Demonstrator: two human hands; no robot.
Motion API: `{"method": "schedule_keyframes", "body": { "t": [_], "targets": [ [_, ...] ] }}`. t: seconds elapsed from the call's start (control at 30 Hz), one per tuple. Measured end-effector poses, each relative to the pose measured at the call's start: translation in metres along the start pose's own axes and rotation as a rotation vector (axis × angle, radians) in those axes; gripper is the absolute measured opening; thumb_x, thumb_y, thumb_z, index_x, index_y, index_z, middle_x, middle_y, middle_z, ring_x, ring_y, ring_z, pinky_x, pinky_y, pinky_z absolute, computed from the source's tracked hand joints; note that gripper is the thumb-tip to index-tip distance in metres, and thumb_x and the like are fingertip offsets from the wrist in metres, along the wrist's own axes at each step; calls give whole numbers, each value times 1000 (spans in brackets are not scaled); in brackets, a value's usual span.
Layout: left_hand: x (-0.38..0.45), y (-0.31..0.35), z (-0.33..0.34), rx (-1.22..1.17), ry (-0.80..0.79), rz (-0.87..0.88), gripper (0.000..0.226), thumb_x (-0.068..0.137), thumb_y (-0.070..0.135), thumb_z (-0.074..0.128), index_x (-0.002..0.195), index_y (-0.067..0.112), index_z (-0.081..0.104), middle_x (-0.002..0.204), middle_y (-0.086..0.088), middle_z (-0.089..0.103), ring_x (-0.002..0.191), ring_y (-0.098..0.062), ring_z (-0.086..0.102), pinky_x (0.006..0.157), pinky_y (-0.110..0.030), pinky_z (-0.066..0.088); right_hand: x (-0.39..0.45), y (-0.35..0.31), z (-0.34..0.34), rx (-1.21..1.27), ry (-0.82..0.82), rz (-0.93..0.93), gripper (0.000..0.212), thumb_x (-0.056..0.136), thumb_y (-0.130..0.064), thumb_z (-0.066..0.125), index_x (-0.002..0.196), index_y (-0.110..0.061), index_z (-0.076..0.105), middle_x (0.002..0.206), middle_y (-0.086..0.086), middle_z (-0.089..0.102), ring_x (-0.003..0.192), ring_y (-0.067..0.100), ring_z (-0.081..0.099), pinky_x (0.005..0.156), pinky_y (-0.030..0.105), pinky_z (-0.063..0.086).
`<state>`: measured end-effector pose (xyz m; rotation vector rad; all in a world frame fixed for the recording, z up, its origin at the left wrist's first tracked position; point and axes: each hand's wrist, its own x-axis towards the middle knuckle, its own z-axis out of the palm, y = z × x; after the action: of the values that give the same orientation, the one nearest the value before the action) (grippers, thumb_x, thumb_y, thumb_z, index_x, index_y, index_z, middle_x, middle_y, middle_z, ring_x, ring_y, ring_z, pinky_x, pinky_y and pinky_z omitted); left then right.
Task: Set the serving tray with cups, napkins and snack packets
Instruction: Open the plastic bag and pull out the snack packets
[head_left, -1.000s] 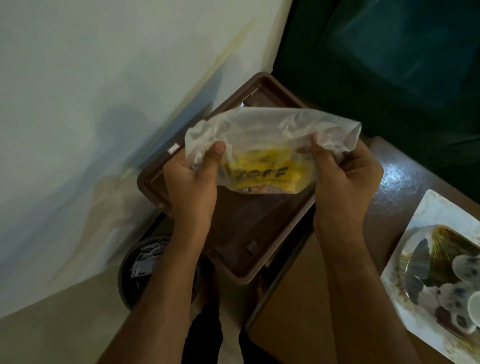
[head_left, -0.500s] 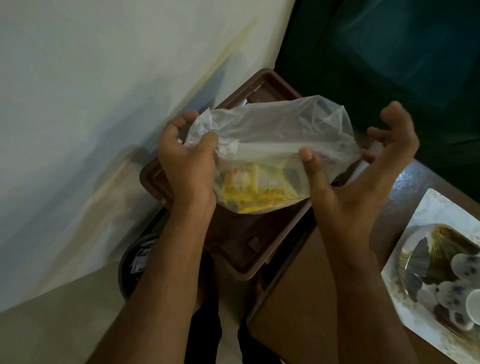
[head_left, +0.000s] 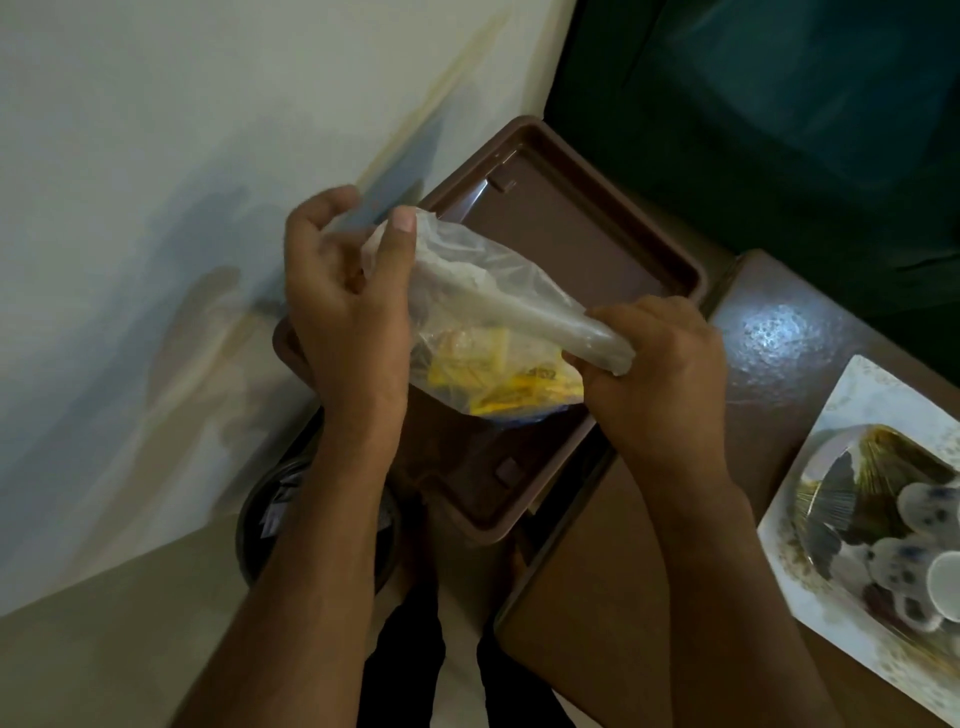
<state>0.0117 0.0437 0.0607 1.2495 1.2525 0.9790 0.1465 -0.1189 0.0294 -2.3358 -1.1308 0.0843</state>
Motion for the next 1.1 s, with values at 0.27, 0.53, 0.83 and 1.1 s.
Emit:
{"method": "schedule_keyframes", "body": {
  "t": [0.27, 0.53, 0.83, 1.1],
  "targets": [
    [-2, -30, -26, -84, -366, 9, 101, 83, 28, 88, 161, 15, 25, 153, -8, 46, 131, -18, 63, 99, -39, 60, 3, -7, -16, 279, 13, 194, 59, 71, -12, 96, 126, -15, 74, 95, -11, 72, 84, 1, 69, 77, 9, 55],
    [20, -27, -23, 94, -504, 179, 52, 84, 25, 85, 131, 18, 66, 141, -10, 46, 128, -3, 55, 106, -35, 55, 11, -8, -25, 800, 176, 363, 78, 79, -16, 91, 146, -5, 53, 119, 14, 72, 111, 27, 74, 90, 46, 65],
    [24, -38, -24, 356, -373, 12, 46, 57, 45, 93, 80, 15, 67, 90, -11, 73, 83, -31, 71, 72, -55, 62, 15, -10, -14, 869, 178, 496, 80, 81, -23, 91, 149, -14, 50, 129, 12, 69, 122, 26, 70, 98, 53, 62],
    [27, -45, -24, 186, -194, -84, 54, 68, 18, 94, 115, 13, 67, 106, 3, 77, 95, -11, 76, 88, -41, 65, 19, -7, -7, 978, -141, 630, 126, 68, -23, 97, 167, -29, 19, 139, 12, 68, 116, 24, 76, 94, 43, 65]
  ]
}}
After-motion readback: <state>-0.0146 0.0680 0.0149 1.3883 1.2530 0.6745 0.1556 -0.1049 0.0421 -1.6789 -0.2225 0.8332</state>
